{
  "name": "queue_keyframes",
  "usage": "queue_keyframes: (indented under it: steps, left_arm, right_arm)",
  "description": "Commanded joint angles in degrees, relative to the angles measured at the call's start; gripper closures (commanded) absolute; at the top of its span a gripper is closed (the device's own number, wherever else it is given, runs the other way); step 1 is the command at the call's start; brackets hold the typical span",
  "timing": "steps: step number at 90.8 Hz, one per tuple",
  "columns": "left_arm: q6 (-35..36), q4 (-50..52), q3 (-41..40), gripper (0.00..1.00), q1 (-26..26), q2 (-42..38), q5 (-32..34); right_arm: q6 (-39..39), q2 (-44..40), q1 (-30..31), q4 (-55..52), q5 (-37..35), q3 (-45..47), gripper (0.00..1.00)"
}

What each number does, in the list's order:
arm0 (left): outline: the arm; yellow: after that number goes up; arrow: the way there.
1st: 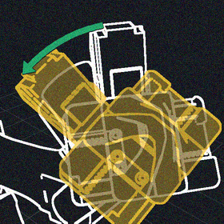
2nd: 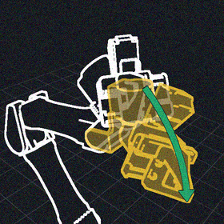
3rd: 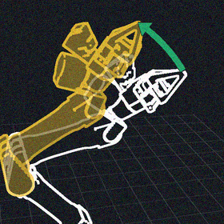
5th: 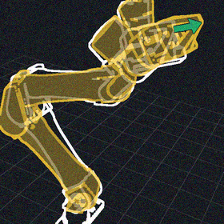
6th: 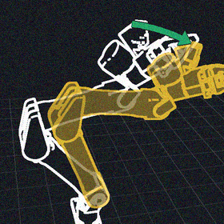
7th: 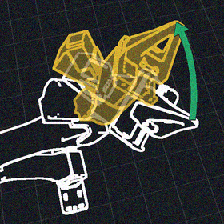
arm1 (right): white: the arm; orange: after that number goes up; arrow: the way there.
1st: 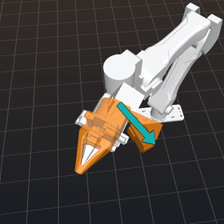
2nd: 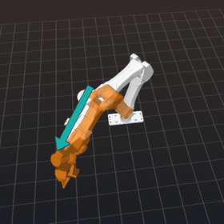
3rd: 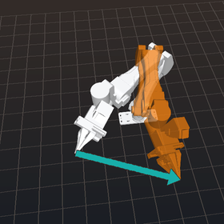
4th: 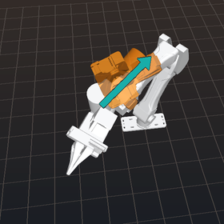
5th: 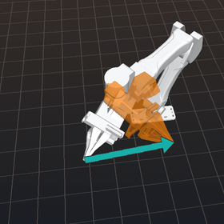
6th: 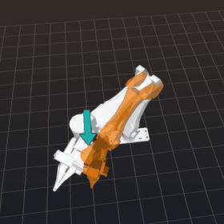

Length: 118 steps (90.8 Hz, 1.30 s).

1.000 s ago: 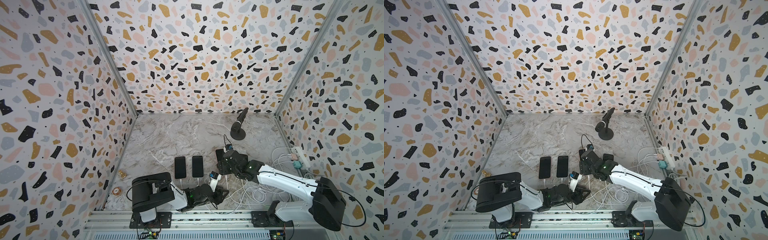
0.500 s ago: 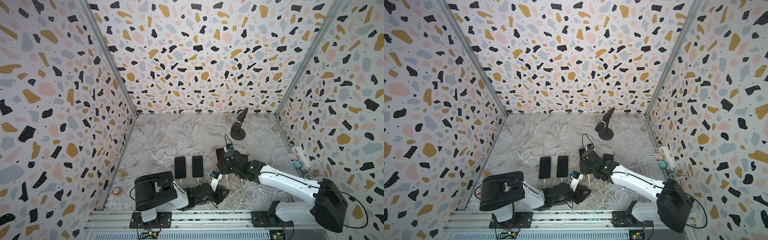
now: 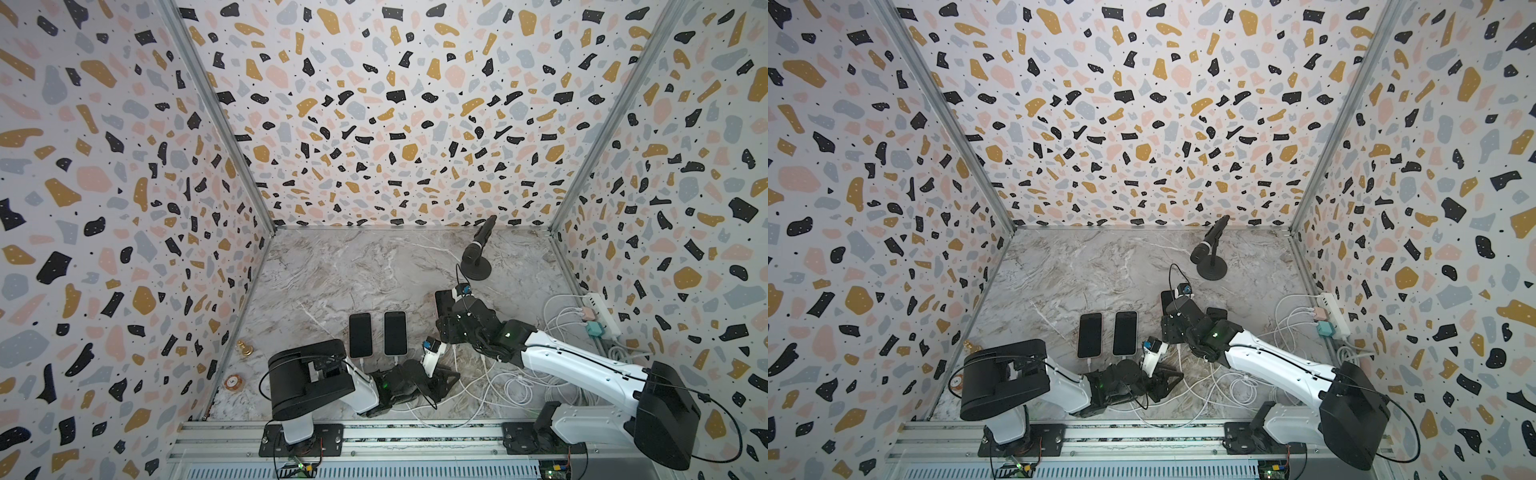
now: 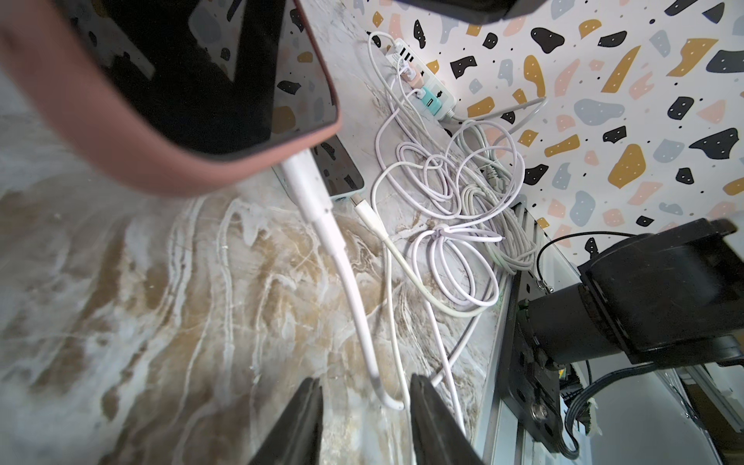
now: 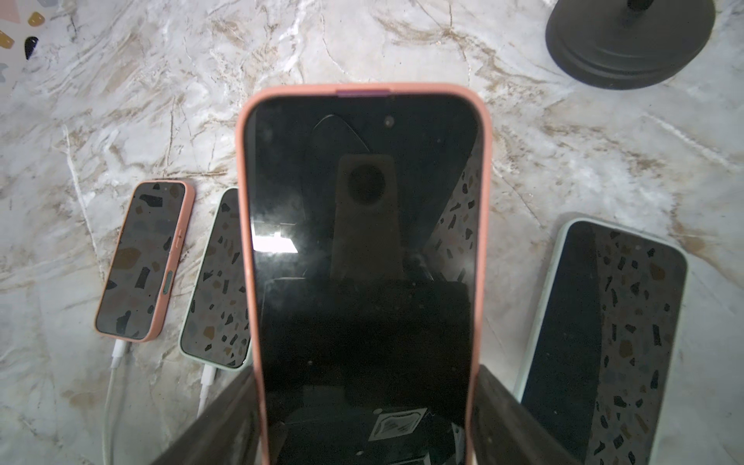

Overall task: Unplug the charging cable from the phone
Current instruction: Remove the charging cable from the phone.

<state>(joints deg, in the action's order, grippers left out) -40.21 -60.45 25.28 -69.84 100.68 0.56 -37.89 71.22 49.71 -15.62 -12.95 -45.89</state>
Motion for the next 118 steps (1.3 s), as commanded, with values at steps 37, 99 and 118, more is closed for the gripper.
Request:
queue_keyframes:
  steps: [37, 99, 118]
  left_arm:
    - [1.5, -2.1, 5.2, 0.65, 3.4, -1.8, -0.2]
    - [3.7, -20.0, 0.6, 0.43, 1.9, 3.0, 5.9]
    - [1.0, -20.0, 2.3, 0.49, 2.2, 5.8, 4.7]
  right_arm:
    - [0.3, -0.5, 1.1, 2.1, 3.5, 2.3, 1.00]
    - [-0.6, 0.0, 1.0, -6.4, 2.9, -3.5, 1.00]
    - [-0.7, -0.7, 0.9, -7.6, 2.7, -4.7, 1.00]
